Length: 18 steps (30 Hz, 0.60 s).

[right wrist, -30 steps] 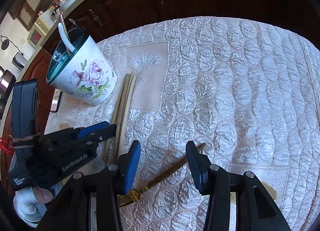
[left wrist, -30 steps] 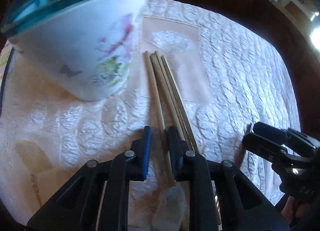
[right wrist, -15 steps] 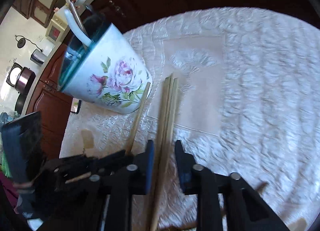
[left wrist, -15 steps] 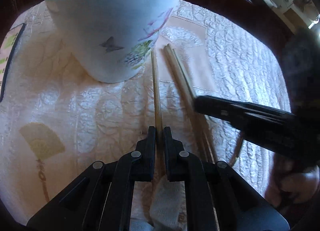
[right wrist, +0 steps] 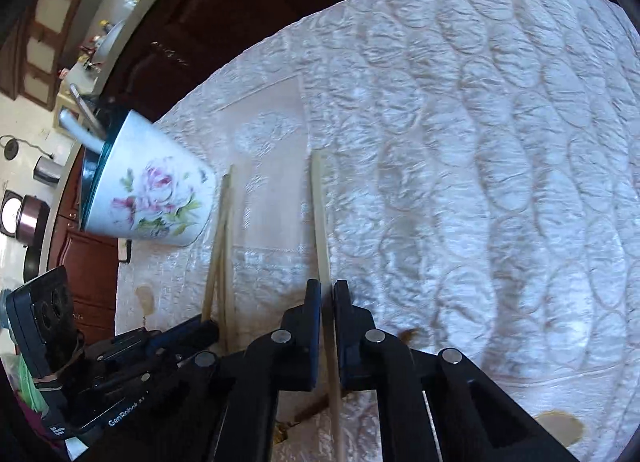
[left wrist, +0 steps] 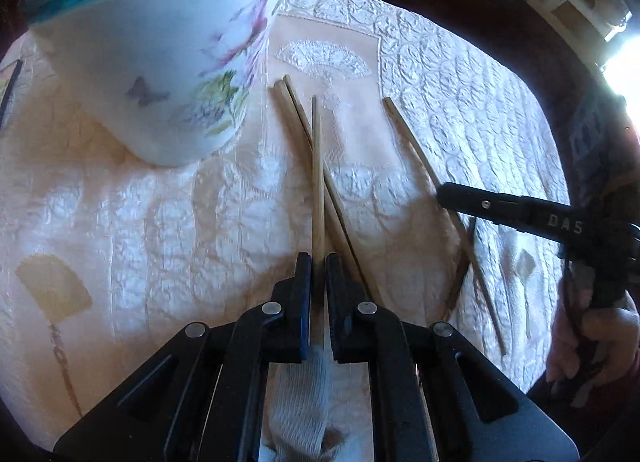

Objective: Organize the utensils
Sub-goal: 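Grasp a wooden chopstick with the left tool while the right tool grasps another chopstick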

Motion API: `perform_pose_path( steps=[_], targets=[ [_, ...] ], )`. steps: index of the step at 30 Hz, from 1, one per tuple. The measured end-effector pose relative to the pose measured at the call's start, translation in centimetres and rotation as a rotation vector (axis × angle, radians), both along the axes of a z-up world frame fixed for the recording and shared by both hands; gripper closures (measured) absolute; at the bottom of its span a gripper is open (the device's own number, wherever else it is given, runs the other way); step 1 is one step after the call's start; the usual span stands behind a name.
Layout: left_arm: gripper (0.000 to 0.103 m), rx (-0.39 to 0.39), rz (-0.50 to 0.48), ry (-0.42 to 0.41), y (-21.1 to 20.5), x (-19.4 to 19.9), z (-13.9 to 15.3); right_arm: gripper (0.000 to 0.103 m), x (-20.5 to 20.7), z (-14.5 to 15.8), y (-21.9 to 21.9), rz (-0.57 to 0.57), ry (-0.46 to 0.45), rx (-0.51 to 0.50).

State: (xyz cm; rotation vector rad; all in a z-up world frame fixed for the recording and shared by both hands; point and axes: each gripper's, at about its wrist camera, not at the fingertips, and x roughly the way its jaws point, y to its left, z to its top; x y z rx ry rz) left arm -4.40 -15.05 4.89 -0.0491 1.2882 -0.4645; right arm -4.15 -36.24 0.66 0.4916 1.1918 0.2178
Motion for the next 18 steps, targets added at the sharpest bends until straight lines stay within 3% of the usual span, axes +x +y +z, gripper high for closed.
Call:
perform_pose_path(
  steps=[2, 4, 6, 13, 14, 15, 18],
  targets=[
    [0.084, 0.013, 0.008, -0.009, -0.6, 0.7, 0.1, 0.091, 0.4, 0.3, -0.4, -0.004, -0.004, -0.010],
    [0.082, 0.023, 0.017, -0.025, -1.0, 1.4, 0.1, 0.077, 1.0, 0.5, -0.9, -0.001, -0.018, -0.020],
    [0.082, 0.026, 0.026, -0.028, -1.3, 2.0, 0.0, 0.072, 1.9, 0.6, -0.6, 0.017, -0.025, -0.036],
    [0.083, 0.039, 0.040, -0.041, -2.5, 3.6, -0.2, 0.072, 5.0, 0.3, 1.5, 0.057, -0.043, -0.067],
    [0.090, 0.034, 0.043, -0.046, -2.7, 3.7, -0.3, 0.072, 5.6, 0.2, 1.6, 0.064, -0.047, -0.066],
    [0.094, 0.027, 0.043, -0.050, -2.7, 3.6, -0.2, 0.075, 6.1, 0.2, 1.8, 0.076, -0.057, -0.077],
    [0.098, 0.018, 0.046, -0.069, -3.0, 3.3, 0.6, 0.096, 7.1, 0.2, 2.6, 0.102, -0.070, -0.101]
  ],
)
